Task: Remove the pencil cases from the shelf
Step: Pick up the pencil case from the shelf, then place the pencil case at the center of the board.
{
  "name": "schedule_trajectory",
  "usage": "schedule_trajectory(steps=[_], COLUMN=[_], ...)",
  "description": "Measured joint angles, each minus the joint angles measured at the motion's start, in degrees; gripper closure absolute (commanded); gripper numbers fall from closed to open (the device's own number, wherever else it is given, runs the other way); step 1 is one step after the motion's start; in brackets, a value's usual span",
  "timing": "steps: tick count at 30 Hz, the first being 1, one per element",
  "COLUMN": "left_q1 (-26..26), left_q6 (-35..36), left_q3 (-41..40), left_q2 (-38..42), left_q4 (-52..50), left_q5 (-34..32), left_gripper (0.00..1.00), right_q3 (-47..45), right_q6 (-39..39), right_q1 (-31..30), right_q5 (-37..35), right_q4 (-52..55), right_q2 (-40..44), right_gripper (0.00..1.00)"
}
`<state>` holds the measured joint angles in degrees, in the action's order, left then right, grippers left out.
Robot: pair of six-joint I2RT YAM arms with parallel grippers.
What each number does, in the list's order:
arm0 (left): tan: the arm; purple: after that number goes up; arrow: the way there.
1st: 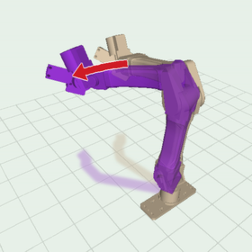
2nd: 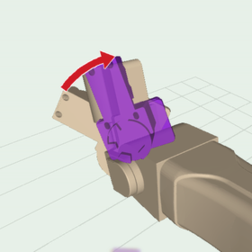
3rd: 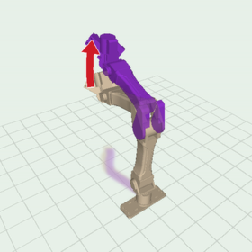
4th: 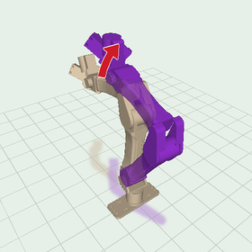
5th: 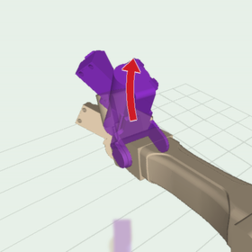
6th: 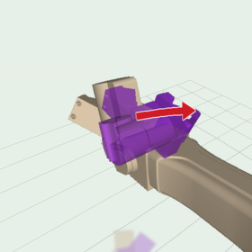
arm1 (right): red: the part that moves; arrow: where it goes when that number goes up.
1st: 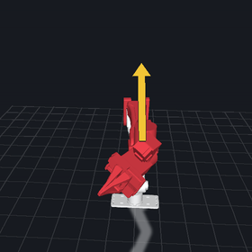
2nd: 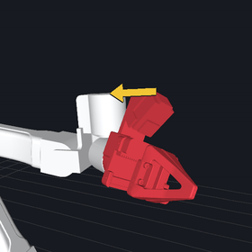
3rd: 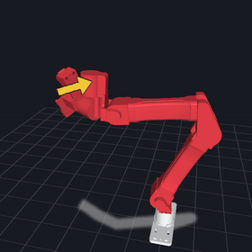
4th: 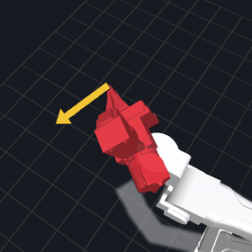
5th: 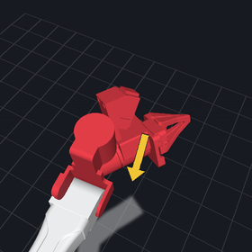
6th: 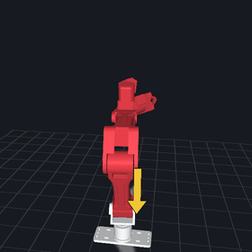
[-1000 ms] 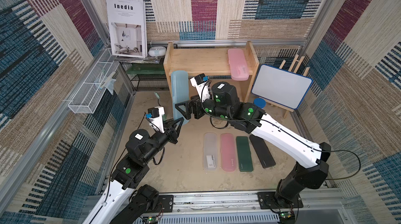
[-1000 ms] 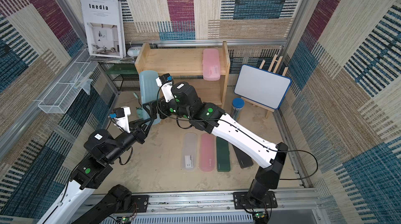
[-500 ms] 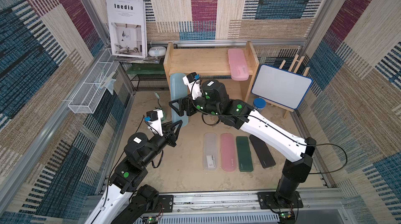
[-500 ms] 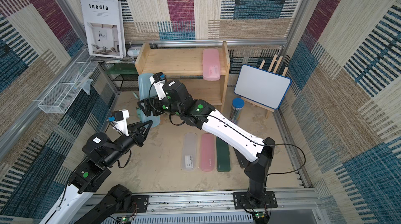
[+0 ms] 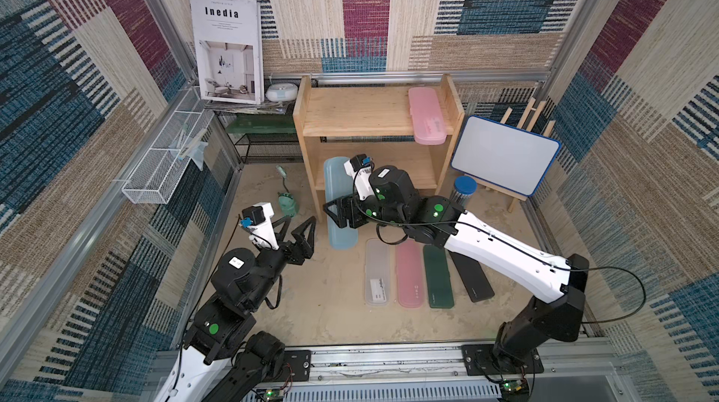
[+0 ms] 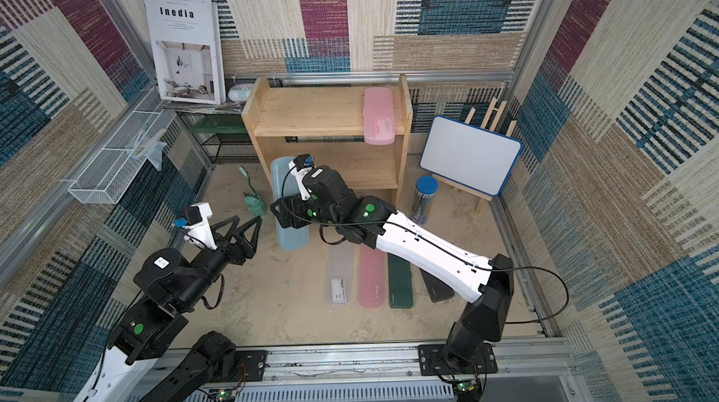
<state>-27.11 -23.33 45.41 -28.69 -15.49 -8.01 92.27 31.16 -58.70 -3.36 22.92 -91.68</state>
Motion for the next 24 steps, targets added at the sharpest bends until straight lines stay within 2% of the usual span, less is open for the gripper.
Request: schedule_trajectory(steps=[4,7,9,15,19,24], left_q1=[0.0,0.0,0.02,0.0,0.0,0.0], left_q6=[1.25,1.51,1.49,1.03,0.76,0.33], left_q3=[1.16,1.16,0.63,0.28,0.35,0.42], left_q2=[0.22,0.2,0.13,-1.49,-2.43,-3.13], left_q4=[-2.91,-4.17,-4.74,-6.58,-7.98,-8.55], left_q5=[-5.7,-8.39,-9.18,-10.27,-10.43,-10.43], left_gripper=[0.19,0.19,0.19,0.18,0.18,0.17], right_q3=[-18.51,-26.58,-28.81,-25.7,-21.92,-19.78], right_q6=[9.07,16.61,20.63,27.96,29.33,29.68], right_q1=[0.07,0.04,0.0,0.44,0.83,1.07], right_q5=[0.17,0.85,1.09,2.67,4.94,5.55], right_q4=[-0.98,-1.27,-2.01,-2.8,-3.06,-1.7], right_q2=[5.38,6.38,5.7,-3.23,-9.35,-12.76], right_gripper=[0.2,0.19,0.19,0.17,0.17,0.17])
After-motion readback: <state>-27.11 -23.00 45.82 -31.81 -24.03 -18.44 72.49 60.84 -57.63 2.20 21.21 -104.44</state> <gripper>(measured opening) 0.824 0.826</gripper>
